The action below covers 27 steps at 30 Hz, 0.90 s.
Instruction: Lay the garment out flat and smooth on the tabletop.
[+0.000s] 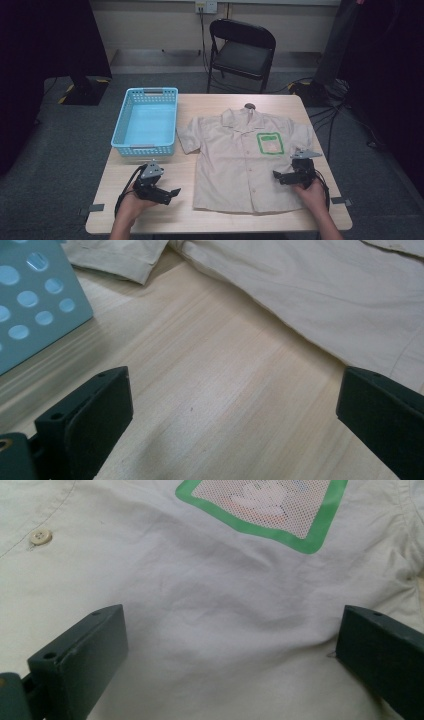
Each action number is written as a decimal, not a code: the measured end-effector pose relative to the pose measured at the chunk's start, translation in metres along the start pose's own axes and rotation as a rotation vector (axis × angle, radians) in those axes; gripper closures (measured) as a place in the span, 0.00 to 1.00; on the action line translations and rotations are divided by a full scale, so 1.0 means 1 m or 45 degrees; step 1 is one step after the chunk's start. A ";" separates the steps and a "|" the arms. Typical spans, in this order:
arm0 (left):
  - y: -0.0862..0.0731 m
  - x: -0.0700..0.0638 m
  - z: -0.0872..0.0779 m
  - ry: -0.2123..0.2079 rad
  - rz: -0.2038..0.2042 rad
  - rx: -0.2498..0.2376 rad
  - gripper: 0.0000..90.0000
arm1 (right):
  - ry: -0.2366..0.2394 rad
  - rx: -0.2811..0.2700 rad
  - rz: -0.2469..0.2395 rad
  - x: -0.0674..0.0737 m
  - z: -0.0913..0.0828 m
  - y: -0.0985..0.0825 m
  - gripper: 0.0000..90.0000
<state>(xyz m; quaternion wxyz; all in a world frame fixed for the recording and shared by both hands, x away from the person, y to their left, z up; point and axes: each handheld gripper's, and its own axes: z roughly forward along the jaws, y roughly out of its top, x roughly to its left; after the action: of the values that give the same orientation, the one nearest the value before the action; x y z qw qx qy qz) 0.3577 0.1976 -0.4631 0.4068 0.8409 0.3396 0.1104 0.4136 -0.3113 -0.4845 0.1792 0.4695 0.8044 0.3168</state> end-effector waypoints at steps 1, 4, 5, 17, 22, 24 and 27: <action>-0.001 0.001 -0.001 0.001 0.002 0.000 0.01 | 0.000 0.000 0.000 0.000 0.000 0.000 0.00; -0.002 0.003 -0.003 0.009 -0.002 -0.005 0.01 | 0.000 0.000 0.000 0.000 0.000 0.000 0.00; -0.003 0.004 -0.003 0.010 -0.010 -0.007 0.01 | 0.000 0.000 0.000 0.000 0.000 0.000 0.00; -0.013 0.012 -0.007 0.043 -0.029 0.007 0.01 | 0.000 0.000 -0.001 0.000 0.000 0.000 0.00; -0.016 0.014 -0.008 0.049 -0.032 0.011 0.01 | 0.000 0.000 -0.001 0.000 0.000 0.000 0.00; -0.017 0.015 -0.009 0.049 -0.037 0.007 0.01 | 0.000 0.000 -0.001 0.000 0.000 0.000 0.00; -0.019 0.017 -0.009 0.055 -0.037 0.010 0.01 | 0.000 0.000 0.000 0.000 0.000 0.000 0.00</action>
<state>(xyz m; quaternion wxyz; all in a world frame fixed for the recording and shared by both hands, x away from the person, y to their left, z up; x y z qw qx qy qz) 0.3568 0.2225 -0.4728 0.3975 0.8349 0.3608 0.1213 0.4135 -0.3113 -0.4845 0.1791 0.4693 0.8045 0.3169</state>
